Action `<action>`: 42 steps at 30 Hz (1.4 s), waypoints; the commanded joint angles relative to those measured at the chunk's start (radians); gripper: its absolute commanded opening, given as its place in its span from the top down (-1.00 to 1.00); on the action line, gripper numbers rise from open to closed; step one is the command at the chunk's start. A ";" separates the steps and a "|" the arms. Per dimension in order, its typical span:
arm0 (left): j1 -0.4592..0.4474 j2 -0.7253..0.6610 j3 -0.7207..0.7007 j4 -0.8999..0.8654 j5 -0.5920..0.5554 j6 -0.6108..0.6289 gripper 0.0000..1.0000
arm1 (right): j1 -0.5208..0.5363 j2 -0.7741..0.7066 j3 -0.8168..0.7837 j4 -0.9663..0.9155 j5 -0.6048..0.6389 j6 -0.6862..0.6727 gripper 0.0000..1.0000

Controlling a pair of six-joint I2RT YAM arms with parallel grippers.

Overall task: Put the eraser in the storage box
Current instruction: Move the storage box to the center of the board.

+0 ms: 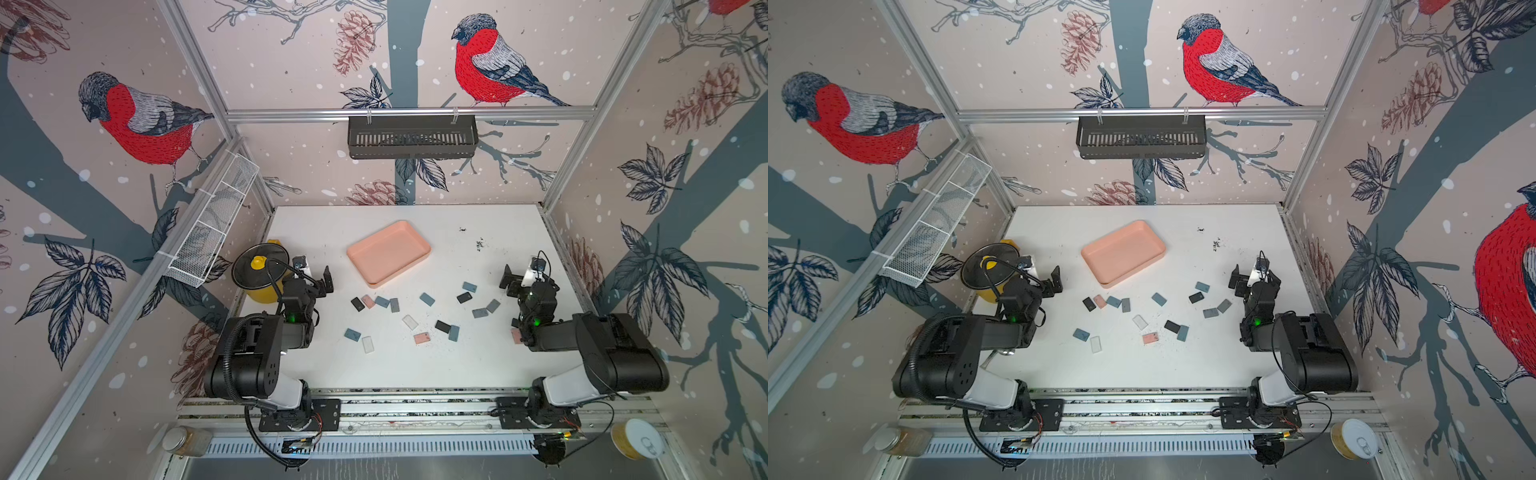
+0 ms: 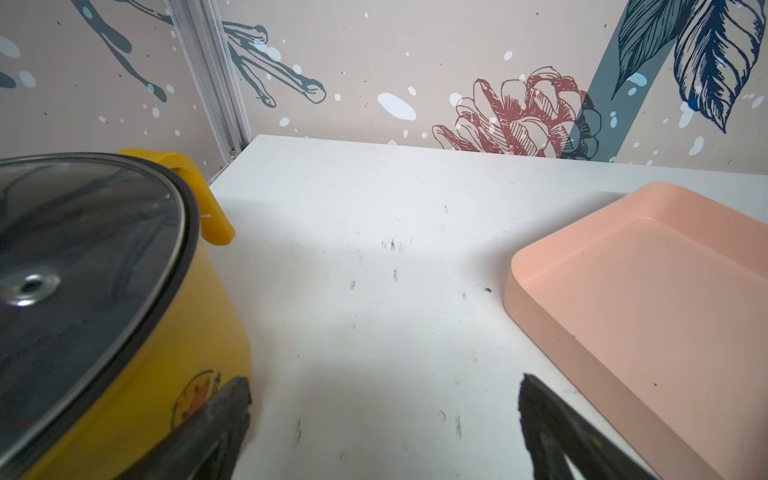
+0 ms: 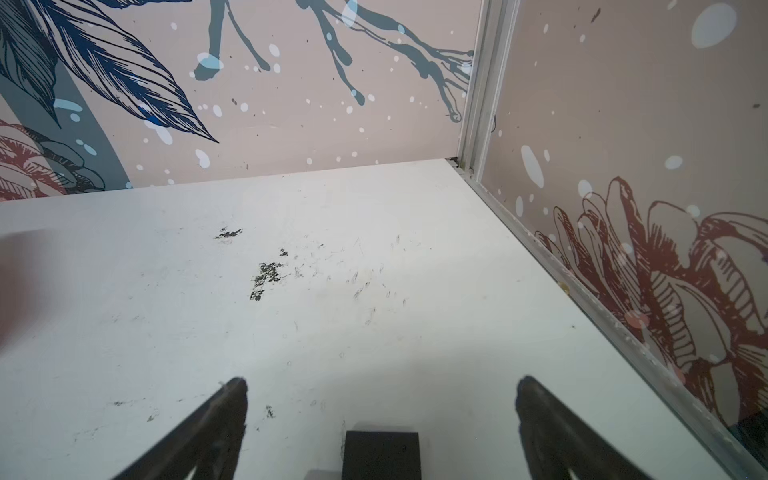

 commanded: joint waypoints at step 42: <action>-0.002 -0.013 -0.001 0.051 -0.033 -0.003 -0.95 | 0.000 -0.105 0.073 -0.182 0.203 0.089 -1.00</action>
